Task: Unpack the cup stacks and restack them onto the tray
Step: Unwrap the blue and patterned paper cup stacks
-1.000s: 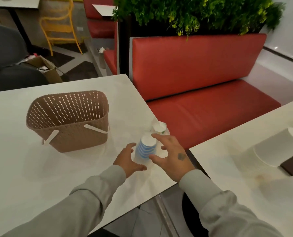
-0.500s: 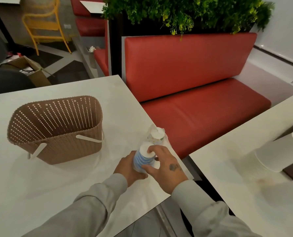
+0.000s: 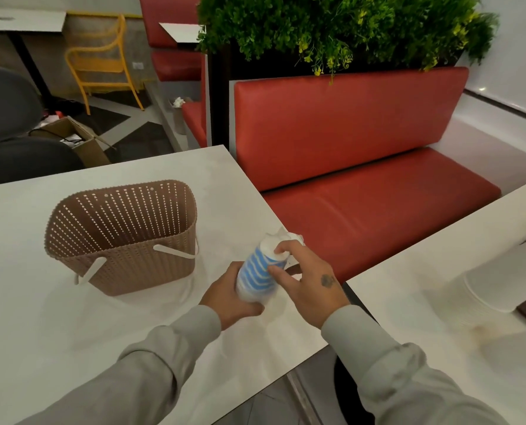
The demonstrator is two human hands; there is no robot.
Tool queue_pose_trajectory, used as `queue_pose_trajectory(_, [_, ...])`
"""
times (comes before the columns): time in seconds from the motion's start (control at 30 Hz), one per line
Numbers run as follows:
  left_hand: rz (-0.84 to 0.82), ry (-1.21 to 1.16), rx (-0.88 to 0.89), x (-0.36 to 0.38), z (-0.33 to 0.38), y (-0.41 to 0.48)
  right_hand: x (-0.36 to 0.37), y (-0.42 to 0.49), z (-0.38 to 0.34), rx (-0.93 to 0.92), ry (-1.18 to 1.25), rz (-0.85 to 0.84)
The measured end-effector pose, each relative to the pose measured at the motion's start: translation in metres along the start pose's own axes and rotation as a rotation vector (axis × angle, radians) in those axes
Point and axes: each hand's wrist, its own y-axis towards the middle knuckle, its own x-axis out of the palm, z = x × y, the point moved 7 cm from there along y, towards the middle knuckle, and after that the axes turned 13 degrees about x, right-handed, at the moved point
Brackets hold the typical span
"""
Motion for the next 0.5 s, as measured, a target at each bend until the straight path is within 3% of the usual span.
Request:
queue_pose_trajectory(0.33, [-0.009,-0.203,0.058,0.005,0.022,-0.011,-0.023,-0.001,-0.032,-0.134,0.035,0.137])
queue_pose_trajectory(0.5, [-0.056,-0.324,0.091,0.002,0.042,-0.009,-0.036,0.004,-0.043,-0.112,0.054,0.102])
